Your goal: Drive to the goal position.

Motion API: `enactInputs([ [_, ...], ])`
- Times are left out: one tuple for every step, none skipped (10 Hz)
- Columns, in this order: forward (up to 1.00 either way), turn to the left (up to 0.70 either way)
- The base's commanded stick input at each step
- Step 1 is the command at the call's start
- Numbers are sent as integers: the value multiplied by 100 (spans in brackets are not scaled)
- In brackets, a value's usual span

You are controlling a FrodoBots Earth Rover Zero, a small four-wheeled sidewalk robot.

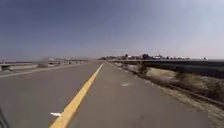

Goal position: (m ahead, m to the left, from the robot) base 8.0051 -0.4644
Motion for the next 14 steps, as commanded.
enactInputs([
  [50,0],
  [50,0],
  [50,0],
  [50,0],
  [50,0],
  [50,0],
  [50,0],
  [50,0],
  [50,0],
  [50,0],
  [50,0],
  [50,0],
  [50,0],
  [50,11],
])
